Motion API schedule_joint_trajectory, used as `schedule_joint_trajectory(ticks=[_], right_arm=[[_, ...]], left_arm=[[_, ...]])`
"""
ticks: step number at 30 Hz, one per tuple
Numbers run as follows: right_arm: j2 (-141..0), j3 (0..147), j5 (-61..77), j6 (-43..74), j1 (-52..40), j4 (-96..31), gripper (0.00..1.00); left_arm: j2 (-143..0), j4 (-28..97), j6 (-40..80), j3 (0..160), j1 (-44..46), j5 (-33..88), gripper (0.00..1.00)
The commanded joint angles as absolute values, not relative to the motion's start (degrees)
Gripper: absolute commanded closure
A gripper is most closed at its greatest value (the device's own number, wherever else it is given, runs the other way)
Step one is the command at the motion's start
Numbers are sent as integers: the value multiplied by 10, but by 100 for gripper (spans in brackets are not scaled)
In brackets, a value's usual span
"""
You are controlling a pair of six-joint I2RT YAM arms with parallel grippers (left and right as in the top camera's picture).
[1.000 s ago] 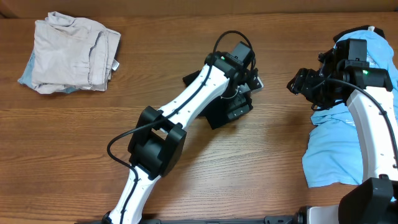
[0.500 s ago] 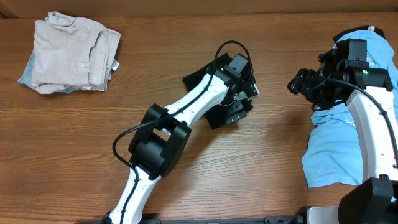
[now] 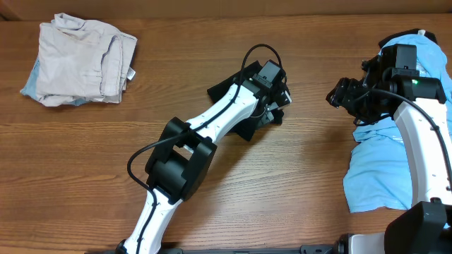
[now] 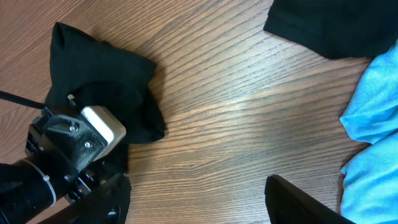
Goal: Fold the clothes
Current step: 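Carry the folded shirt left and place it on the beige stack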
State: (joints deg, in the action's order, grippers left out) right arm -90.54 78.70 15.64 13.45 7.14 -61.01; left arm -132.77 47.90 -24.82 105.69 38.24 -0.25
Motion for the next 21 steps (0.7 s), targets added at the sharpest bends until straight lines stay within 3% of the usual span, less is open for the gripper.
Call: schedule_joint_trajectory(ticks=[1,7,21], right_arm=[[-901,794,152,132,72,-608,27],[-901,794,150,132,72,-608,27],[-901,794,150,130,72,-608,27]], left_arm=[[-1338,484,-214,1041,383,-21,96],[-1327,526,-110,1103,361,-134,95],[-1306,736,-101,1454,201,-215,96]])
